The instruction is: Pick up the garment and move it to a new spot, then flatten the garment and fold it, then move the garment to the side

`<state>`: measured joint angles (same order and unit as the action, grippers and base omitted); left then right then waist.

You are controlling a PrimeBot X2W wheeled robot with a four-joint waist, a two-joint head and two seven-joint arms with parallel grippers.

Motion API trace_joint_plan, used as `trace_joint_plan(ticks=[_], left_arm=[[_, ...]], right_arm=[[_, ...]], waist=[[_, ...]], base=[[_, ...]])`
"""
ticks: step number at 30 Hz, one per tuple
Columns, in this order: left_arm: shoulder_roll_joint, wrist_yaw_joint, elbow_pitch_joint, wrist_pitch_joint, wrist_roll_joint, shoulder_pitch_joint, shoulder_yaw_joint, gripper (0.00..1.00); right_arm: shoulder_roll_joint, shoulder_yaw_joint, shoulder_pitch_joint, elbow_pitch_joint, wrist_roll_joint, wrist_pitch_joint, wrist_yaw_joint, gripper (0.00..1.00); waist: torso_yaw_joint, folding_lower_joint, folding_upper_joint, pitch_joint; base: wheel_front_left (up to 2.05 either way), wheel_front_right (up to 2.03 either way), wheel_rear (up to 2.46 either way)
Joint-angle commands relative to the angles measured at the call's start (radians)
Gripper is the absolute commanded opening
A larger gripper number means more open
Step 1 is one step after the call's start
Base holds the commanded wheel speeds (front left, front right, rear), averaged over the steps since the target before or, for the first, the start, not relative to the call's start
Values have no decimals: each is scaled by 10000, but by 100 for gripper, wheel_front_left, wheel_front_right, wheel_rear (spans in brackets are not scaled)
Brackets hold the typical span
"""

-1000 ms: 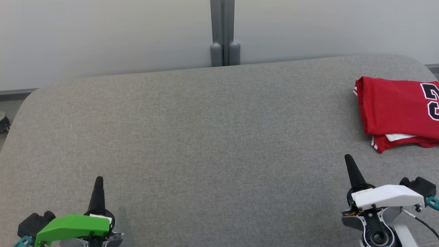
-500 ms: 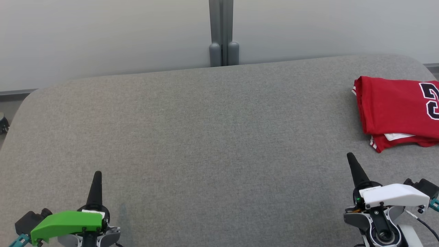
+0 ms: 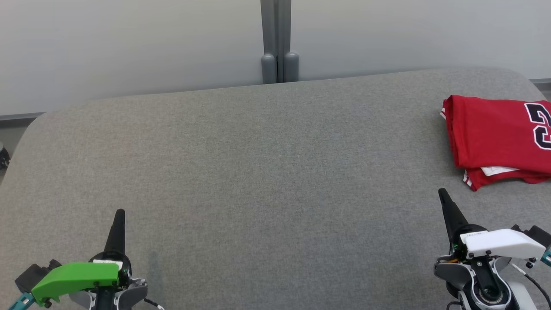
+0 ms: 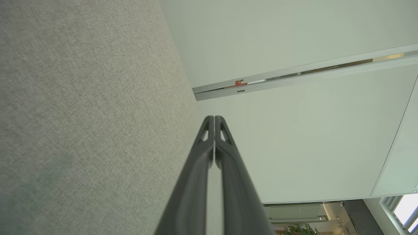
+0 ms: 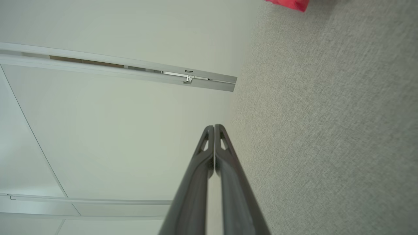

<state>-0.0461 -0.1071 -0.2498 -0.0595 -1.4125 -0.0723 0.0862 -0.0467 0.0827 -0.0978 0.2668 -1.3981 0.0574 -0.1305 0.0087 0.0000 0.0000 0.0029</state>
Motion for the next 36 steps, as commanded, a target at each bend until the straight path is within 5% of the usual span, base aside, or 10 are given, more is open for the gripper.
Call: trace_joint_plan(ticks=[1, 36], left_arm=[[-60, -91, 69, -54, -219, -222, 53, 0], [-71, -269, 53, -586, -2019, -424, 305, 0]], right_arm=[[-47, 49, -158, -108, -226, 65, -5, 0], [-54, 334, -130, -254, -2177, 602, -4, 0]], waist=[[-4, 0, 0, 0], [-87, 0, 0, 2]], base=[[0, 0, 0], [0, 0, 0]])
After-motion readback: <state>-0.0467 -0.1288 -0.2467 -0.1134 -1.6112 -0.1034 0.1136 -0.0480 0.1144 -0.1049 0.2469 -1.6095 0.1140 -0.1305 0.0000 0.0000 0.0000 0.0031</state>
